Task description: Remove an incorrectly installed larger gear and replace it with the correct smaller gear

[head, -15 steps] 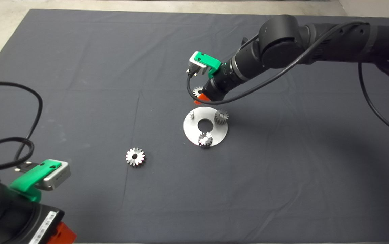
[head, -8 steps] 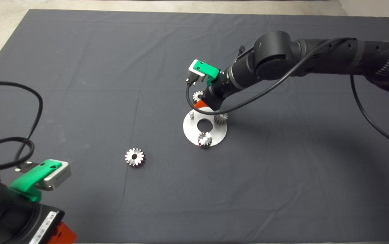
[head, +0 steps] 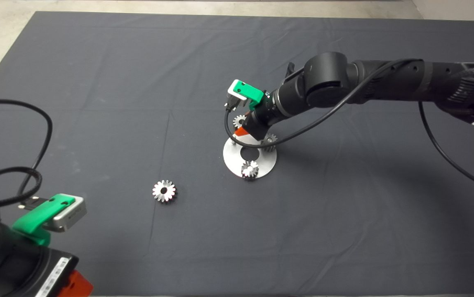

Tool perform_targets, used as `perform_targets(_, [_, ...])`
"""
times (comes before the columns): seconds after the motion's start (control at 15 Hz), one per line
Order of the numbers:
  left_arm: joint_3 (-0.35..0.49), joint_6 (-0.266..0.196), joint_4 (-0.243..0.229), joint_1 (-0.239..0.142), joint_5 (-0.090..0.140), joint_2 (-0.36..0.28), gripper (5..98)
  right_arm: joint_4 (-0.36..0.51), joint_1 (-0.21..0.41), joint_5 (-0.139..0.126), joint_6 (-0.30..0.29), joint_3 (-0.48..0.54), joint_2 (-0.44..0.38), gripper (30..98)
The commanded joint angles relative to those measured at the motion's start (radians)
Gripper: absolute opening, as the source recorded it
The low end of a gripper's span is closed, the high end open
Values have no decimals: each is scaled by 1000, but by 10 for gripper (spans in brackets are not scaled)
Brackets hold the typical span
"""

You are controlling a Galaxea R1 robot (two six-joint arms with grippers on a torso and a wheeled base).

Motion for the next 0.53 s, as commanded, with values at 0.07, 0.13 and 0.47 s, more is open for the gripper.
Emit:
perform_targets(0.07, [6,1,-11,-5,16,1,733,-65,19,35,12,7,8,385])
perform_targets(0.13, [6,1,-11,-5,16,1,733,-64,19,35,12,7,6,385])
perform_targets(0.47, [4,1,-11,-3,16,1,733,-66,19,35,22,9,2,386])
